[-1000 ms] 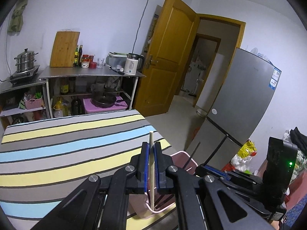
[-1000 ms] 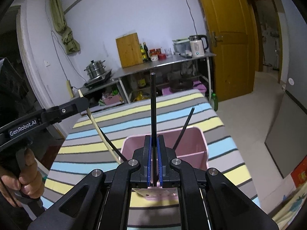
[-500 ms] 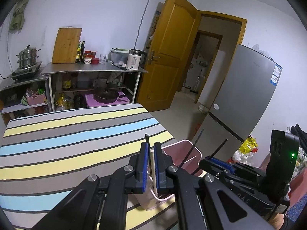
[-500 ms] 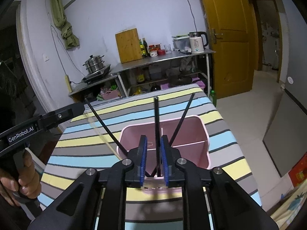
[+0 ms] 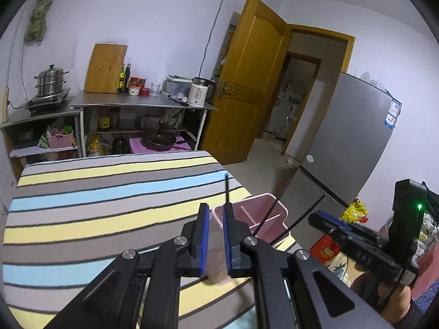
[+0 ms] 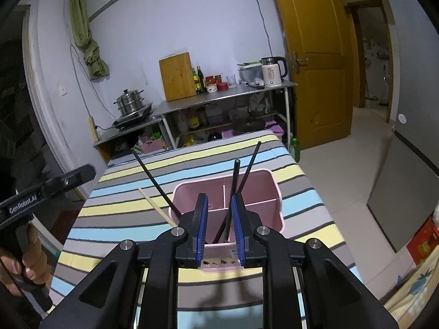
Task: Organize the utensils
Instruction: 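Lower both chopsticks into the pink holder and open both grippers, then move both open grippers back toward the remaining chopsticks on the cloth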
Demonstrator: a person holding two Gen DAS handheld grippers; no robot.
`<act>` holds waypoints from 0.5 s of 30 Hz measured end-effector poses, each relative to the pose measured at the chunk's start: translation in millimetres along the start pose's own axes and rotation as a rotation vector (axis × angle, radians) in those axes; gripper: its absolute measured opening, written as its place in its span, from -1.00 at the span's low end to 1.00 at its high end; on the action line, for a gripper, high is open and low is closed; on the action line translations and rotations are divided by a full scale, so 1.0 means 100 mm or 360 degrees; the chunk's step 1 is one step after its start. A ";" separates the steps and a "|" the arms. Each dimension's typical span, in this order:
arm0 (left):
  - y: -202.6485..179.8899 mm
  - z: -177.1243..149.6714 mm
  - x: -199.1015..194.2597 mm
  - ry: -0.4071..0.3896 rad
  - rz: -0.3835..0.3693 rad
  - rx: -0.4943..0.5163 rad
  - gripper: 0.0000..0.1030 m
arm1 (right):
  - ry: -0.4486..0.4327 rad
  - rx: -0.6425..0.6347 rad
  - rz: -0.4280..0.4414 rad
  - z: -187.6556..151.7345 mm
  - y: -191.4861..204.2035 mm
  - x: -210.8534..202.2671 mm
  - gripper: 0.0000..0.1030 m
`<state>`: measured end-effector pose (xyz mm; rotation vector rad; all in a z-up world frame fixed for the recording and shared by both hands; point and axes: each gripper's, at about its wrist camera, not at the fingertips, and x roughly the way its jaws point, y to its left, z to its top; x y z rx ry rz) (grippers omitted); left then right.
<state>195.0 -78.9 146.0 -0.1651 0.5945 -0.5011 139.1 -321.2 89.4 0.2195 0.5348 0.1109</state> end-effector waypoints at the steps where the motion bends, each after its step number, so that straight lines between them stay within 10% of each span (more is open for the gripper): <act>1: 0.02 -0.04 -0.04 -0.0003 0.0009 -0.0003 -0.82 | -0.0004 0.0001 0.0001 -0.01 0.00 -0.03 -0.62; 15: 0.53 -0.74 -0.49 0.0069 0.0199 -0.0096 -0.66 | 0.0073 -0.0095 0.0154 -0.35 0.35 -0.15 -0.61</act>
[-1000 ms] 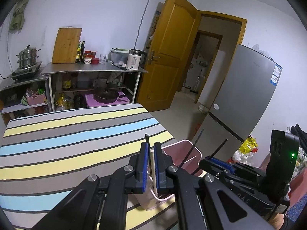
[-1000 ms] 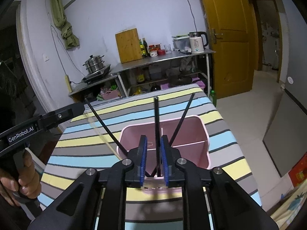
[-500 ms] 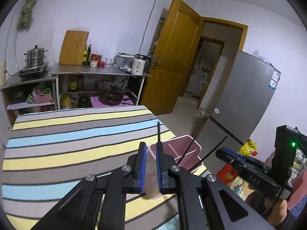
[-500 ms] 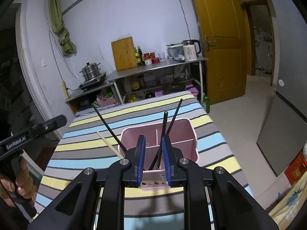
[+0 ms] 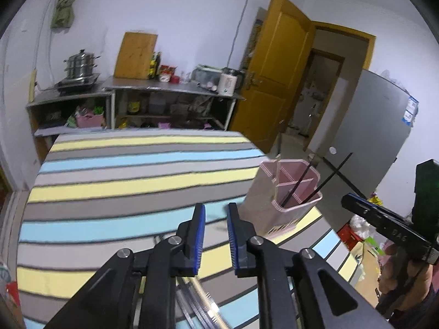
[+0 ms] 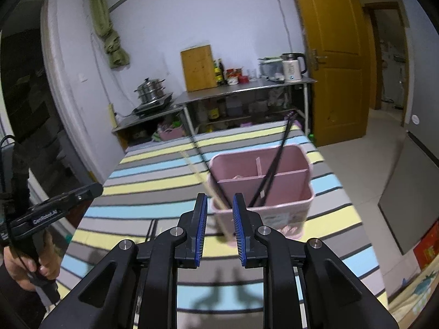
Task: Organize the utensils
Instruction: 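Move both open grippers back toward the remaining chopsticks on the cloth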
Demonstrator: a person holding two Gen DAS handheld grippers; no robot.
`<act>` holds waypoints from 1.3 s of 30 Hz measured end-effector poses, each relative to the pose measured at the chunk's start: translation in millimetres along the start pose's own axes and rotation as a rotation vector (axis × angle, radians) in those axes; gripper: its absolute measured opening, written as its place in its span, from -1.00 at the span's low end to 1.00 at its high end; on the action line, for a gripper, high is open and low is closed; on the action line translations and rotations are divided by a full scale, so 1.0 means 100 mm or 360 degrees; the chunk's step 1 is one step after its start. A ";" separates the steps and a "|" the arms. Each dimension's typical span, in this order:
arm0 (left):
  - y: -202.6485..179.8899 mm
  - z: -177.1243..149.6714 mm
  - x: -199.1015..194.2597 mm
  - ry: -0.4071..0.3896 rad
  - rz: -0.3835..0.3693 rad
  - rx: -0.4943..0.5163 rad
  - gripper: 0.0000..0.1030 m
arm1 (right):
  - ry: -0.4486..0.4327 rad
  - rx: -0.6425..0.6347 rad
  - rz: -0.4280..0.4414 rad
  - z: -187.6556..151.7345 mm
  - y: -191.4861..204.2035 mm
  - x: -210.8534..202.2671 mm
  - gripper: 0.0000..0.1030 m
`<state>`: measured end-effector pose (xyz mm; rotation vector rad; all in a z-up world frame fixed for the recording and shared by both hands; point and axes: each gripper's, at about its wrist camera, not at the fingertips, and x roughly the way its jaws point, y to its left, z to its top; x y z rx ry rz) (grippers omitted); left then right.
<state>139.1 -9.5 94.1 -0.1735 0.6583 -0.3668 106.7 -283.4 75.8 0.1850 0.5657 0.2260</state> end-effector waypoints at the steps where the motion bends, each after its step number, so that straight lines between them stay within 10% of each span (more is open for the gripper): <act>1: 0.05 -0.06 0.00 0.0014 0.0016 -0.0012 -0.64 | 0.0017 -0.0011 0.0020 -0.04 0.05 0.02 -0.62; 27: 0.57 -0.98 0.92 0.0431 0.0274 -0.0228 -0.56 | 0.0376 -0.0089 0.0192 -0.72 0.45 0.69 -0.62; 36: 0.46 -1.01 1.06 0.0438 0.0356 -0.0095 -0.54 | 0.0435 -0.0082 0.0219 -0.79 0.52 0.91 -0.62; 39: 0.45 -1.02 1.07 0.0445 0.0425 -0.0020 -0.80 | 0.0469 -0.0091 0.0237 -0.83 0.57 1.00 -0.62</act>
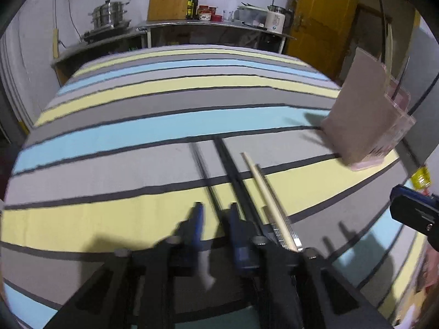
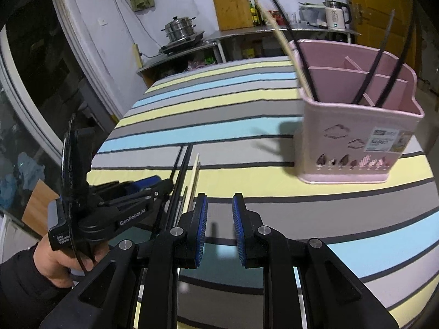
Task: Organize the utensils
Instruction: 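Move both open grippers back toward the remaining chopsticks on the cloth, then close the left gripper on a black chopstick while the right gripper grasps a thin metal chopstick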
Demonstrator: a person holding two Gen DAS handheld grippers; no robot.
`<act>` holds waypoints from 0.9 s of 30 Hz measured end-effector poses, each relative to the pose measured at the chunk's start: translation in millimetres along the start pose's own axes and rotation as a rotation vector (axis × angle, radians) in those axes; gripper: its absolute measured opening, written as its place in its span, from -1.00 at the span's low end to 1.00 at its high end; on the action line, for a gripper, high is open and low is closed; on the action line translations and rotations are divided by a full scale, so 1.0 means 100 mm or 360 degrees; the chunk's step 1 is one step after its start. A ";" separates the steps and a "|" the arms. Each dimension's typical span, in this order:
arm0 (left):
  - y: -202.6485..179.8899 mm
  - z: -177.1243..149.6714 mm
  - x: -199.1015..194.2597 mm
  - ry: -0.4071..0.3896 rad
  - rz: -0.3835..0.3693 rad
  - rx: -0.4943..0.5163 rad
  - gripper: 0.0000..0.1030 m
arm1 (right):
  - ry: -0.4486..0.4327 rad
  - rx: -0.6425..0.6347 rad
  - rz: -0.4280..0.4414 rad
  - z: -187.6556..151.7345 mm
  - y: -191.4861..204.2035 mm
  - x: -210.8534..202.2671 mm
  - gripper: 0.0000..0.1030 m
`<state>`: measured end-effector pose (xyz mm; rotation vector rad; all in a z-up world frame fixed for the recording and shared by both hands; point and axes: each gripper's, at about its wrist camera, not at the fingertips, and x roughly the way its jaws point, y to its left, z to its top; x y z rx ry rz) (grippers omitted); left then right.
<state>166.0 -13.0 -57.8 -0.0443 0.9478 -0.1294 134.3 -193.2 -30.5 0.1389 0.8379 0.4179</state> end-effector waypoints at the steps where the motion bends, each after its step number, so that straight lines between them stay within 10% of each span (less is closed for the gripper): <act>1: 0.03 0.00 0.00 0.0001 -0.0020 -0.0004 -0.80 | 0.0012 -0.0004 0.0003 0.00 0.02 0.04 -0.62; 27: 0.46 -0.14 -0.14 0.0004 -0.0104 -0.0104 -0.83 | 0.0239 -0.0098 -0.0039 0.04 0.28 0.88 -0.62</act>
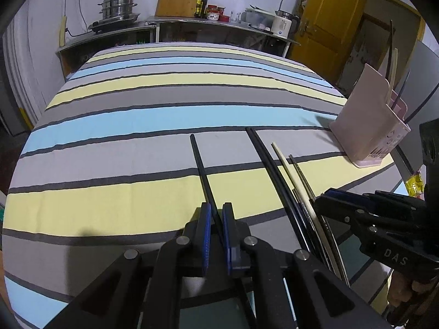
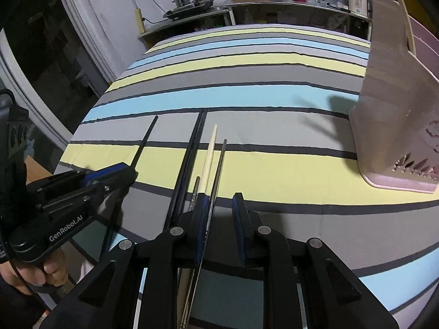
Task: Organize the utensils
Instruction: 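Close the left gripper on a black chopstick while the right gripper grasps a thin metal chopstick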
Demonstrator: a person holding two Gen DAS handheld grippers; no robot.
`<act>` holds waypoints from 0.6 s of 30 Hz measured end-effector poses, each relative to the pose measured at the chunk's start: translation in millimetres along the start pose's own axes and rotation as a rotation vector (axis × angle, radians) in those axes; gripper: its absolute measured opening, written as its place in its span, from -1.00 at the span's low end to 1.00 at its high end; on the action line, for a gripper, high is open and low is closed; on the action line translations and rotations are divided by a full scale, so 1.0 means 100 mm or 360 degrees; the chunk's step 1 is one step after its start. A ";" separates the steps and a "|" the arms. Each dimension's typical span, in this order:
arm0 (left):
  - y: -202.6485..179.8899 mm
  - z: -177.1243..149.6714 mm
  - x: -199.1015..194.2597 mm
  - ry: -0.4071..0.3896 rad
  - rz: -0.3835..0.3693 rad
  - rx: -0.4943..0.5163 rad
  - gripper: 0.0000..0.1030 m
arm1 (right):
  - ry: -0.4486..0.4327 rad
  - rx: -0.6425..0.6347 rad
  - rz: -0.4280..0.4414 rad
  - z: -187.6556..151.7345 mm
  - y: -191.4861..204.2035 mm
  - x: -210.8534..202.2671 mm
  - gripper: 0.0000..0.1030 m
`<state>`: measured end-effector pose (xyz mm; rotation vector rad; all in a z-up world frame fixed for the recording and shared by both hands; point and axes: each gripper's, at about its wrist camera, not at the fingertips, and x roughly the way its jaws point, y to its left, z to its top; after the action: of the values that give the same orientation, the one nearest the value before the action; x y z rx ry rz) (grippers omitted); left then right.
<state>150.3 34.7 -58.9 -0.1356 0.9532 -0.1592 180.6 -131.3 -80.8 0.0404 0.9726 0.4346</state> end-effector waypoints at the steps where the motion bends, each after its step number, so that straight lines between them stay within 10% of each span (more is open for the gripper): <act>1: 0.00 0.00 0.00 0.0000 -0.0001 -0.0004 -0.83 | 0.0000 0.0000 -0.0008 -0.01 0.00 -0.01 -0.63; 18: -0.02 0.12 0.10 0.0032 0.0003 -0.0009 -0.81 | 0.0049 -0.0017 -0.0193 0.15 0.07 0.08 -0.65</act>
<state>165.3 31.7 -59.8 -0.1385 0.9736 -0.1565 193.9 -119.7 -76.9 -0.0351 0.9971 0.3298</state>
